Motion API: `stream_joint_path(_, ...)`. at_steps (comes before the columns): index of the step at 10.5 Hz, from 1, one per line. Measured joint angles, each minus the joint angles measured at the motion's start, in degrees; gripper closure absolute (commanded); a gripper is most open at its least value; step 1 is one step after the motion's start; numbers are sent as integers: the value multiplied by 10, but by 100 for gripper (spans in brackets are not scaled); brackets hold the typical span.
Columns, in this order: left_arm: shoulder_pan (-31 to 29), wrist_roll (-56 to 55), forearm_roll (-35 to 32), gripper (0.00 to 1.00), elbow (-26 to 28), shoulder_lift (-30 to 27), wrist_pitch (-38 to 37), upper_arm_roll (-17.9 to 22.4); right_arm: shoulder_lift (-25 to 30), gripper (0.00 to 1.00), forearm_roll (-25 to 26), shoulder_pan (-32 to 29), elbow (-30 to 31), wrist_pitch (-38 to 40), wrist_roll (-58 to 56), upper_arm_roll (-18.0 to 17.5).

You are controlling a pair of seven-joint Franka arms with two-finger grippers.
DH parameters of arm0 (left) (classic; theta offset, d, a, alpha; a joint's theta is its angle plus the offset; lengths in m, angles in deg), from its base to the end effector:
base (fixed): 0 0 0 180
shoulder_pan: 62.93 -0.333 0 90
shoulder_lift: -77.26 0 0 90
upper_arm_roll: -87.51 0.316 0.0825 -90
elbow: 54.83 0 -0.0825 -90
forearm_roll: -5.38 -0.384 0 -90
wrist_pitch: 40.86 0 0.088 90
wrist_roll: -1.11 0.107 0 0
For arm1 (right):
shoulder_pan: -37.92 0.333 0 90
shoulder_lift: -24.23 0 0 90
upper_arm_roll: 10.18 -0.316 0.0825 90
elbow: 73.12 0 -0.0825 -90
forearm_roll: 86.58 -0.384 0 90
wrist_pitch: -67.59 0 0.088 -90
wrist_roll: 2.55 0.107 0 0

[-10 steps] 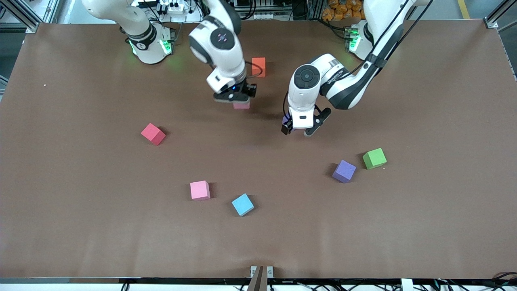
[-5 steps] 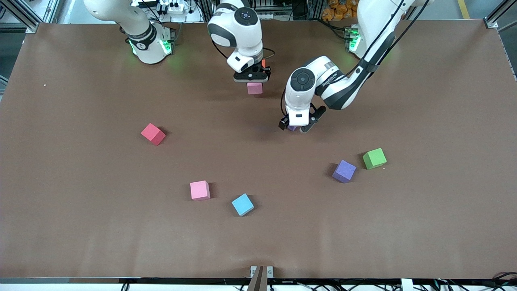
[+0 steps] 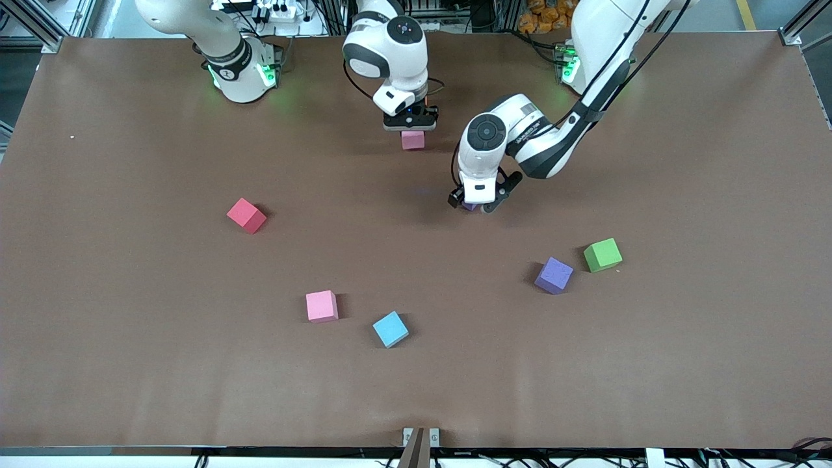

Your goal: Arrange blocks into number 1

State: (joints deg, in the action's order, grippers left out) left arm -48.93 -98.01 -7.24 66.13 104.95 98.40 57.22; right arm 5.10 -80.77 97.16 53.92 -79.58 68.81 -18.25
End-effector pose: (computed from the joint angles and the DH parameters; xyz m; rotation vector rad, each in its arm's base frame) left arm 0.4066 -0.3978 0.2057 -2.8329 -1.2355 0.1909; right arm 0.2117 0.5119 0.2278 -3.1240 -0.0090 -0.0269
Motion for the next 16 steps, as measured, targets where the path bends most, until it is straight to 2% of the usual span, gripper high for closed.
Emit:
stream_joint_path(1,0,0,0,100,0,1,5,0,0,65,0,5,0,0,4,-2)
stream_joint_path(5,0,10,0,100,-3,1,12,1,-12,62,0,27,-2,-1,20,-5)
stream_joint_path(7,-1,11,0,100,-6,1,13,2,-21,18,0,29,-11,-1,21,-5)
stream_joint_path(8,-2,12,0,100,-7,1,13,2,-24,6,0,29,-14,-1,21,-5)
stream_joint_path(11,-2,13,0,100,-10,-2,13,2,-25,1,1,28,-15,-1,22,-4)
stream_joint_path(13,-2,14,0,100,-12,-8,13,2,-18,1,1,17,-17,0,28,-9)
stream_joint_path(16,4,30,0,100,-15,-18,13,-2,38,1,1,-61,12,9,36,-72)
